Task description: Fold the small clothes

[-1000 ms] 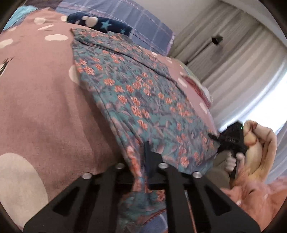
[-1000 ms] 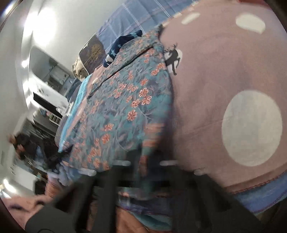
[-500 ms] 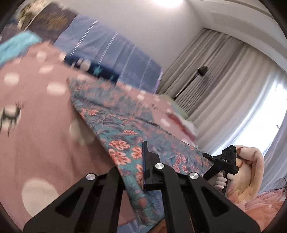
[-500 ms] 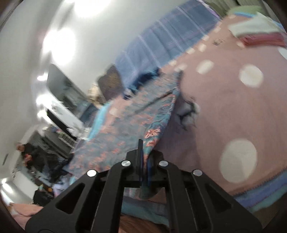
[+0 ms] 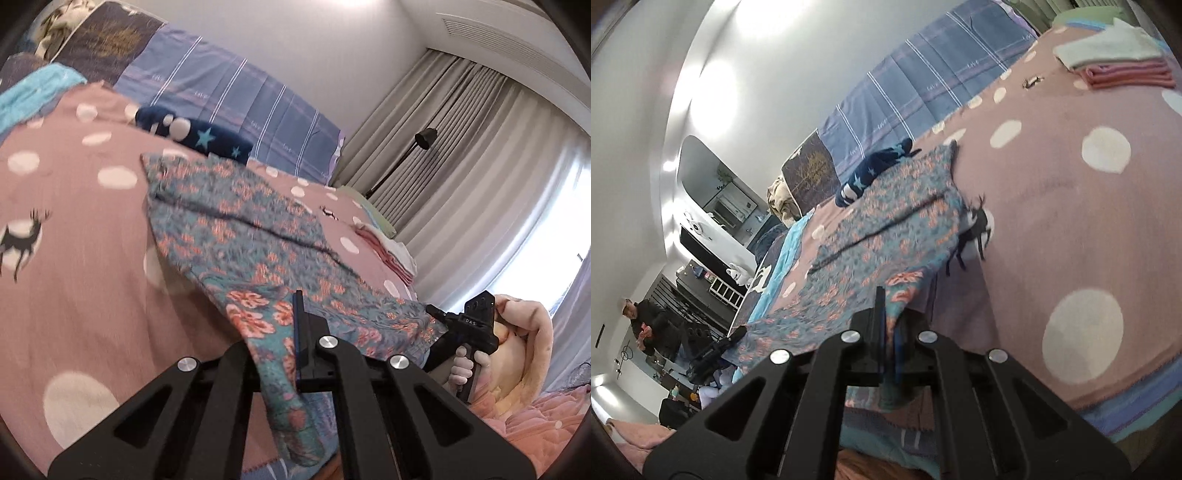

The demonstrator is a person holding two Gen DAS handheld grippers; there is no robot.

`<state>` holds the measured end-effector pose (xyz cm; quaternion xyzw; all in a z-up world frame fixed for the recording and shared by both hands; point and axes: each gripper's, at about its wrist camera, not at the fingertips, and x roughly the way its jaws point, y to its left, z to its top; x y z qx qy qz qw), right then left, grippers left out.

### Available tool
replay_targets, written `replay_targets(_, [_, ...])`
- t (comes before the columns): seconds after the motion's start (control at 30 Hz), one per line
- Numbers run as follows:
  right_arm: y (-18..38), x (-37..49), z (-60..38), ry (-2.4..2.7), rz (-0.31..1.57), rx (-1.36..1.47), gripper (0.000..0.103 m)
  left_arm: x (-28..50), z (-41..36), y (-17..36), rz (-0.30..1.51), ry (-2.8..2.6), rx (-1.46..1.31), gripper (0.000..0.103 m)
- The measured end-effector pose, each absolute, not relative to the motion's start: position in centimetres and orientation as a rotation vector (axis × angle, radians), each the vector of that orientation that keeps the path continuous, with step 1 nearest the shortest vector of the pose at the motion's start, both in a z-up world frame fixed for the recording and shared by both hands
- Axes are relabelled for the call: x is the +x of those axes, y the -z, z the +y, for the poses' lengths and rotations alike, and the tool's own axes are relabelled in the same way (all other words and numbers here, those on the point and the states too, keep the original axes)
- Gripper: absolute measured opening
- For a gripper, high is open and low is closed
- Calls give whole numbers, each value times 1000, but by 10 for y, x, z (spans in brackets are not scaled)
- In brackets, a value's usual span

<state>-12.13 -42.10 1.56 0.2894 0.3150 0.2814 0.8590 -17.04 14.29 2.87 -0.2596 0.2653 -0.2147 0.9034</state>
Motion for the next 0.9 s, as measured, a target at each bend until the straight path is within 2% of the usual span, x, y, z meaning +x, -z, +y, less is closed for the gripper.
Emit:
replay_targets(0.27, [-61,-61,-395,-510,585,453,3,-108,149,-61,495,401,-484,1])
replay_targets(0.57, [-98,54,-351,-448,541,319,3,14,168,-90,519,305,-415,1])
replay_targets(0.77, [-81,146,-332,-397,603,306,3,90,177,-84,566,236,-369,1])
replay_targets(0.9, [-47,203,-318,-358,700,286,3,146,188,-49,651,173,-352,1])
